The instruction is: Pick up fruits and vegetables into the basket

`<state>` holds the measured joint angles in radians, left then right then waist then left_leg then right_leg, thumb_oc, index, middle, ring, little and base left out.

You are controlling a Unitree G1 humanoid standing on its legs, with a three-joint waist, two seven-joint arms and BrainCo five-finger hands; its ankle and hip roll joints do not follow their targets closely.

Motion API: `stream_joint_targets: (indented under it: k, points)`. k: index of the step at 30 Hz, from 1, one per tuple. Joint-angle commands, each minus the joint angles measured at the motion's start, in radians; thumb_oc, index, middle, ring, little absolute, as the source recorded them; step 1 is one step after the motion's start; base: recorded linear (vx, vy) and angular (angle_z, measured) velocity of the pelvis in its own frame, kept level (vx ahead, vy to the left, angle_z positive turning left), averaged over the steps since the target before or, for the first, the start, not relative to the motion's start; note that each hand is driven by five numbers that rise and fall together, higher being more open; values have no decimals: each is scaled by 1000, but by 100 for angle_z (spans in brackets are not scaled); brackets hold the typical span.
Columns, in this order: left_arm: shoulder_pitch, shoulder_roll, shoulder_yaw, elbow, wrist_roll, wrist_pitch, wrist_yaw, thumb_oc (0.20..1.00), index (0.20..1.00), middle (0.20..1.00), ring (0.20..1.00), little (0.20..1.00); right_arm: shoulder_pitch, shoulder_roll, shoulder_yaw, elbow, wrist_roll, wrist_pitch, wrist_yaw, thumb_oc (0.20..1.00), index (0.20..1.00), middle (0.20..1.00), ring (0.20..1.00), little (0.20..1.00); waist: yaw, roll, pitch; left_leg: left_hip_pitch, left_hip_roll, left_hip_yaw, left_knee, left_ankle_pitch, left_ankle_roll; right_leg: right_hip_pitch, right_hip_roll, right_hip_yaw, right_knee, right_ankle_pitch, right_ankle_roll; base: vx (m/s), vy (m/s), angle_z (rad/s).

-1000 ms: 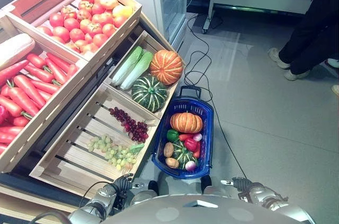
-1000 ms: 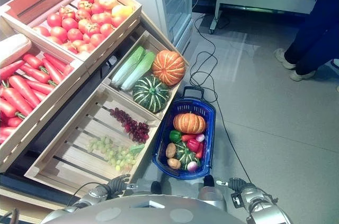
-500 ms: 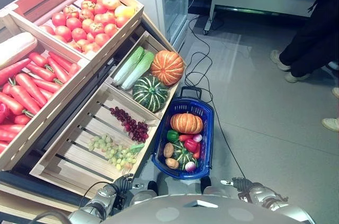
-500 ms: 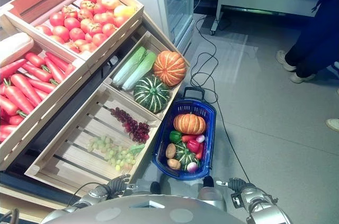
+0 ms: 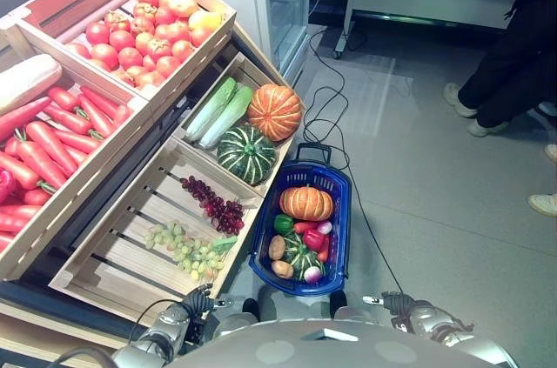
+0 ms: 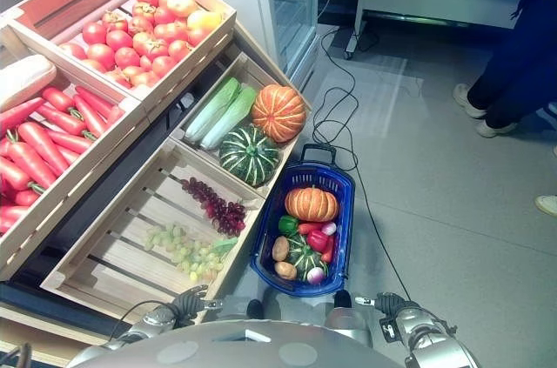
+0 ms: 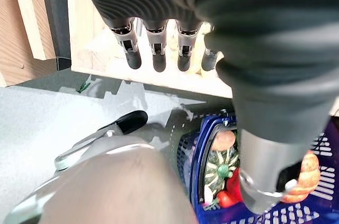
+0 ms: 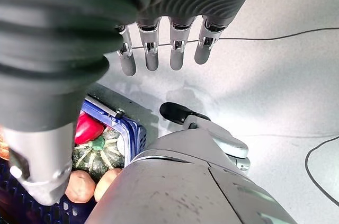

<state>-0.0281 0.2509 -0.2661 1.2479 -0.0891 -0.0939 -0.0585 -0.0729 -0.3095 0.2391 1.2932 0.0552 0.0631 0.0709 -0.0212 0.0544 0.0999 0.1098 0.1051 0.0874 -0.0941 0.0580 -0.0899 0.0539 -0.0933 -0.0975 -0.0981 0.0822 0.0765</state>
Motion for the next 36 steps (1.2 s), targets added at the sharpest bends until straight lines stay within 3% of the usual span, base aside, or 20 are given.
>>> stream_joint_targets:
  k: [1, 13, 18, 20, 21, 25, 29, 36]
  points:
    - [-75, 26, 27, 45, -63, -50, 38, 1000, 1000, 1000, 1000, 1000, -67, -14, -2, 60, 17, -8, -11, 1000, 1000, 1000, 1000, 1000, 7, -27, 70, -25, -33, -27, 7, -75, 25, 38, -25, -44, 11, -85, 31, -32, 2, -2]
    - [-197, 51, 13, -98, -238, -191, 100, 1000, 1000, 1000, 1000, 1000, -171, -51, 7, 23, 90, -8, -45, 1000, 1000, 1000, 1000, 1000, -5, 3, 265, -234, -61, -65, 7, -10, 34, -167, -15, -15, 11, -22, 20, -117, -9, 2]
    - [-240, 67, 7, -154, -280, -237, 117, 1000, 1000, 1000, 1000, 1000, -209, -63, 10, 7, 118, -10, -43, 1000, 1000, 1000, 1000, 1000, -5, 5, 311, -278, -69, -75, 7, 5, 35, -209, -11, -14, 20, -14, 15, -69, -17, 6]
    - [-277, 95, -3, -201, -311, -296, 135, 1000, 1000, 1000, 1000, 1000, -238, -77, 17, -7, 154, -9, -48, 1000, 1000, 1000, 1000, 1000, 0, 10, 347, -317, -72, -86, 7, 20, 38, -263, -4, -8, 74, -27, 5, -91, -10, 9]
    - [-280, 96, -3, -205, -313, -297, 136, 1000, 1000, 1000, 1000, 1000, -239, -78, 17, -8, 155, -9, -48, 1000, 1000, 1000, 1000, 1000, 0, 11, 348, -319, -72, -87, 7, 21, 38, -267, -3, -7, 78, -29, 4, -78, -5, 6]
    - [-323, 130, -6, -309, -347, -365, 219, 1000, 1000, 1000, 1000, 1000, -273, -96, 27, -18, 175, -7, -58, 1000, 1000, 1000, 1000, 1000, 6, 13, 391, -345, -78, -90, 30, 27, 43, -321, 1, 0, 142, -47, -9, -78, -13, 2]
    - [-368, 170, 1, -425, -316, -432, 338, 1000, 1000, 1000, 1000, 1000, -285, -115, 19, -12, 232, -38, -73, 1000, 1000, 1000, 1000, 1000, 18, 5, 420, -471, -95, -112, 214, -20, 47, -398, 2, -15, 245, -77, -28, -73, -67, 6]
    - [-452, 239, 21, -529, -152, -436, 546, 1000, 1000, 1000, 1000, 1000, -304, -108, 28, -39, 274, -44, -85, 1000, 1000, 1000, 1000, 1000, 31, -13, 420, -599, -102, -105, 322, -43, 58, -523, 9, -33, 362, -106, -31, -50, -67, 10]
